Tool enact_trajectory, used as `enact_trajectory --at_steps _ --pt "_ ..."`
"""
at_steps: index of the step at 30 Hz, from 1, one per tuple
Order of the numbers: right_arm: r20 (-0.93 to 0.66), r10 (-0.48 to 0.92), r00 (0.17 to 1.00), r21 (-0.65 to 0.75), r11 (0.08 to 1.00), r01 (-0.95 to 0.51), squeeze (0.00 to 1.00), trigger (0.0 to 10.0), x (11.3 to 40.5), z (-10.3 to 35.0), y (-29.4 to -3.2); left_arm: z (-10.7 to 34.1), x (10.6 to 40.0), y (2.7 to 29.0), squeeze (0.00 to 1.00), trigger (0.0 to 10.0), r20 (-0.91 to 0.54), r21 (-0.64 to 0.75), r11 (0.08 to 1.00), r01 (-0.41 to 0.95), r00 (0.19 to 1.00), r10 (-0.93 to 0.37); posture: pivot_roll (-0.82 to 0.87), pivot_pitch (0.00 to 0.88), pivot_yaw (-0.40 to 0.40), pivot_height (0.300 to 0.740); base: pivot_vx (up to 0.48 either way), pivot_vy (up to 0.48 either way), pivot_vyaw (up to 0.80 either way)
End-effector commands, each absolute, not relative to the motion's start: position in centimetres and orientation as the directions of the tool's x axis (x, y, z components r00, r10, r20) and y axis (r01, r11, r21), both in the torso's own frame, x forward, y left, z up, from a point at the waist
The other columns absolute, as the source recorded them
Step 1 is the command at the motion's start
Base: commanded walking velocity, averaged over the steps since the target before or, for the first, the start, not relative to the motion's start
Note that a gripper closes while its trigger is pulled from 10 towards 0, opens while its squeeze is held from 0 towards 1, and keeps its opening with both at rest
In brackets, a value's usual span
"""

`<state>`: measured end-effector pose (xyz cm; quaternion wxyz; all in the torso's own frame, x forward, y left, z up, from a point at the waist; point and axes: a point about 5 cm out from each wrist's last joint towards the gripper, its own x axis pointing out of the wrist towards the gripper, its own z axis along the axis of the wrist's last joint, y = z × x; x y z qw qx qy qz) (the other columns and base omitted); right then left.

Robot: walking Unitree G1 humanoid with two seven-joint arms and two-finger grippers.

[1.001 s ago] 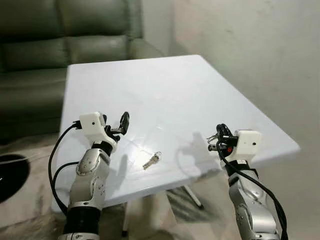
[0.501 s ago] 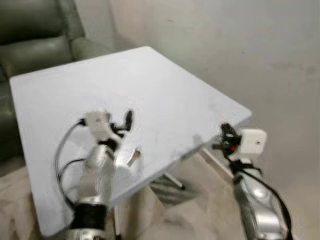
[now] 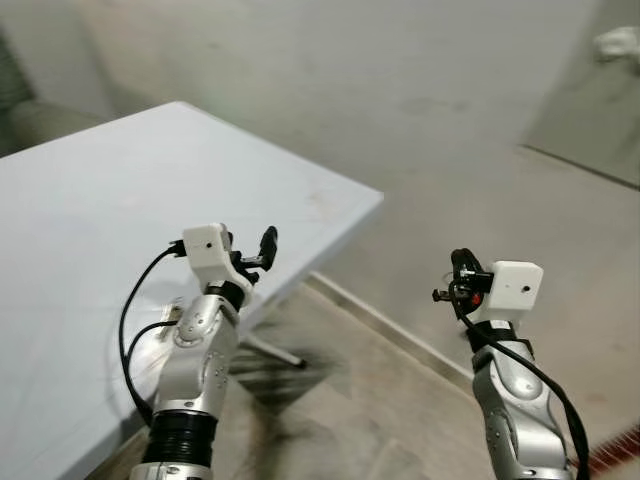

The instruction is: Hang keys on a hook

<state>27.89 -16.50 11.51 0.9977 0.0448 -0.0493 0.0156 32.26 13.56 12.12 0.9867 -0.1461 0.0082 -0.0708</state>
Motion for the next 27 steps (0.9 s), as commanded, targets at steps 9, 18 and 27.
enact_trajectory --at_steps 9,18,27 --pt "0.112 0.007 0.994 0.074 0.997 -0.016 0.0 10.0 28.1 12.1 -17.1 13.0 32.7 12.7 0.0 10.0 0.024 -0.251 0.95 0.187 0.982 -0.187 -0.02 0.0 -0.019 0.74 0.0 0.0 -0.78" --pt "0.122 0.007 0.993 0.062 0.998 -0.015 0.0 10.0 28.2 12.4 -17.2 13.6 32.7 12.4 0.0 10.0 0.053 -0.267 0.946 0.182 0.983 -0.174 -0.03 0.0 -0.014 0.74 0.0 0.0 -0.78" --pt "0.158 0.021 0.987 0.065 0.997 -0.031 0.0 10.0 28.3 12.9 -17.1 13.8 32.5 12.3 0.0 10.0 0.053 -0.254 0.949 0.186 0.983 -0.178 -0.02 0.0 -0.02 0.74 0.0 0.0 -0.7"
